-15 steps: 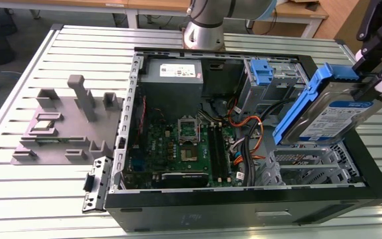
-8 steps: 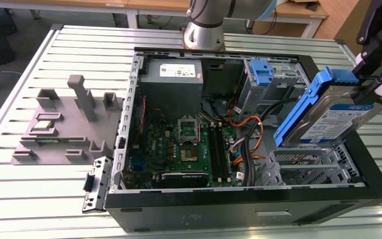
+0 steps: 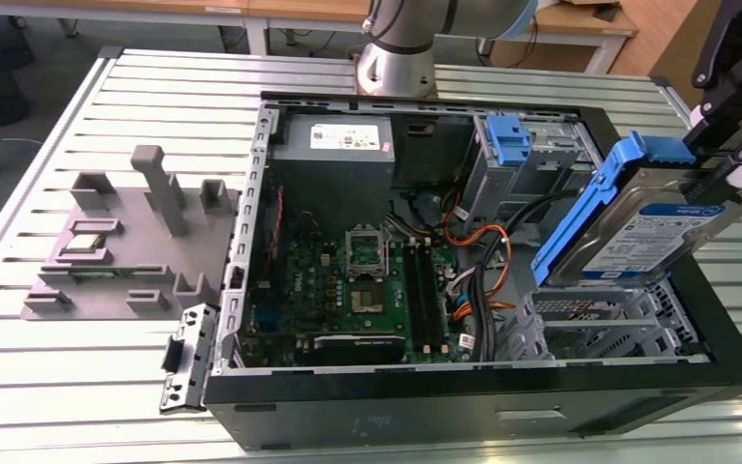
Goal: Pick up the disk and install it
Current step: 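Pick up the disk, then insert the disk into the insertion slot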
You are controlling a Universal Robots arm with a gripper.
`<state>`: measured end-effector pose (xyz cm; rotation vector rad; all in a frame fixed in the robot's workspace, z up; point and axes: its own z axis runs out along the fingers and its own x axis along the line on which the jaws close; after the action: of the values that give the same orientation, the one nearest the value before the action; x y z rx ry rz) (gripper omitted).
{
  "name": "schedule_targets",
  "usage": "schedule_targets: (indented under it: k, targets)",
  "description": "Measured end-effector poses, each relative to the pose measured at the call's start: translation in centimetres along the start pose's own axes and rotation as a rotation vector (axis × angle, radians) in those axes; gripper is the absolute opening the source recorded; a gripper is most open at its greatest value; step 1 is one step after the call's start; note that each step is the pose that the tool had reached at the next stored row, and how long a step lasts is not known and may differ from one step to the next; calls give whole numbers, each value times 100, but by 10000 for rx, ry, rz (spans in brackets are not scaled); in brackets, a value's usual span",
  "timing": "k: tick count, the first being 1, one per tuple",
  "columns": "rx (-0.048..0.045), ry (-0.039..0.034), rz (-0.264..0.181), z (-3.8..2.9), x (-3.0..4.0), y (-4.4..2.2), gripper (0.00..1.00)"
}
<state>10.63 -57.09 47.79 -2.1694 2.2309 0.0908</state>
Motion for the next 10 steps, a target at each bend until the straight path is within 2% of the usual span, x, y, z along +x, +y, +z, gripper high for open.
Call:
schedule_targets:
  k: [10]
  targets:
    - [0, 0, 0, 16, 1, -1, 35]
